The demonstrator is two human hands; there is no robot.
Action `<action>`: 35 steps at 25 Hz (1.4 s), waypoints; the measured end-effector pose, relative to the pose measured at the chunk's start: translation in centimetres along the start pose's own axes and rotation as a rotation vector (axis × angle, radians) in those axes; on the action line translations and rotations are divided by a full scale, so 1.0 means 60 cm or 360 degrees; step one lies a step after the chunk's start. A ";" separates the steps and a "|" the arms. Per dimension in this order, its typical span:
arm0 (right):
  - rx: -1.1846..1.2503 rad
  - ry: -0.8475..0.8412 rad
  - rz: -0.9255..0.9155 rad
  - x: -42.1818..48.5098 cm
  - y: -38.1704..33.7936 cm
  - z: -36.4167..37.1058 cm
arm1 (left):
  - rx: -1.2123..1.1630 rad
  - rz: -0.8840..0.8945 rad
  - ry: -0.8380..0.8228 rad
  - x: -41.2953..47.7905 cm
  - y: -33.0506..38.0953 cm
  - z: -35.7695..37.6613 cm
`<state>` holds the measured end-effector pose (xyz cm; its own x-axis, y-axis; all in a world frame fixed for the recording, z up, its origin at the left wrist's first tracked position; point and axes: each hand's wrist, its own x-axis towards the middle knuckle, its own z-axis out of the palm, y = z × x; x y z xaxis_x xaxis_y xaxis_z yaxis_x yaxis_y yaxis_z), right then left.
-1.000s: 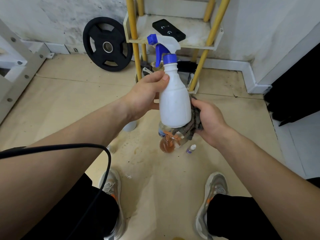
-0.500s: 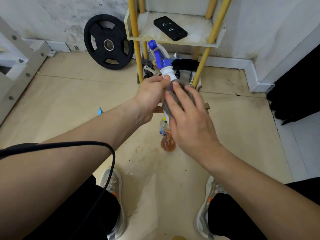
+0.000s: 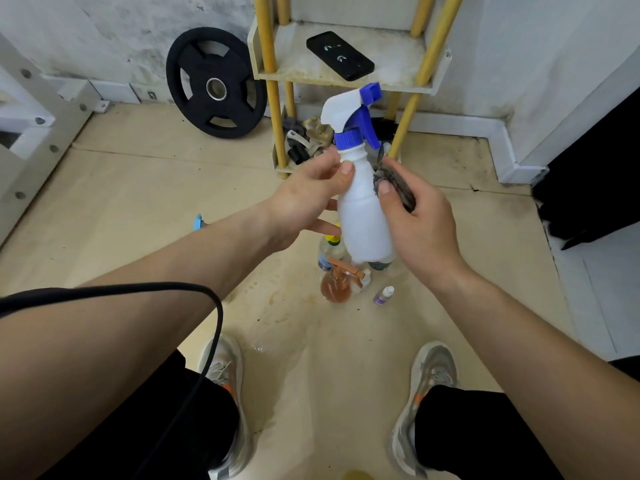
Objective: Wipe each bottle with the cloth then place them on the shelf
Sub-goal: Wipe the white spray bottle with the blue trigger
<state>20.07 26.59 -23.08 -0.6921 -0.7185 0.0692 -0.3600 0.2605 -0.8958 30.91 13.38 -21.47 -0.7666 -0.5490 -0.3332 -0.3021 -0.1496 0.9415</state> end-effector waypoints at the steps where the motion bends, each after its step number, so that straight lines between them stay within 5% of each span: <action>1: 0.0006 -0.0012 0.0014 0.002 0.000 0.001 | 0.0062 0.0026 0.0023 -0.001 -0.002 0.004; 9: -0.0123 -0.0111 -0.0089 0.008 -0.002 0.015 | 0.0164 -0.0016 0.0109 0.003 -0.008 0.026; 15: -0.0494 -0.0107 -0.0424 -0.027 0.011 0.035 | -0.0069 -0.0200 0.0304 0.017 -0.009 0.010; 26: 0.0188 -0.0037 0.0143 0.000 0.003 0.007 | 0.0021 -0.0135 0.0012 0.011 -0.013 -0.009; 35: 0.0065 -0.0125 0.0129 0.013 -0.002 0.007 | 0.0139 -0.0086 0.0034 0.010 -0.016 0.017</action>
<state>19.82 25.75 -23.11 -0.6663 -0.7448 -0.0371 -0.2781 0.2944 -0.9143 30.20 14.03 -22.64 -0.7359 -0.5594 -0.3814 -0.3917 -0.1078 0.9138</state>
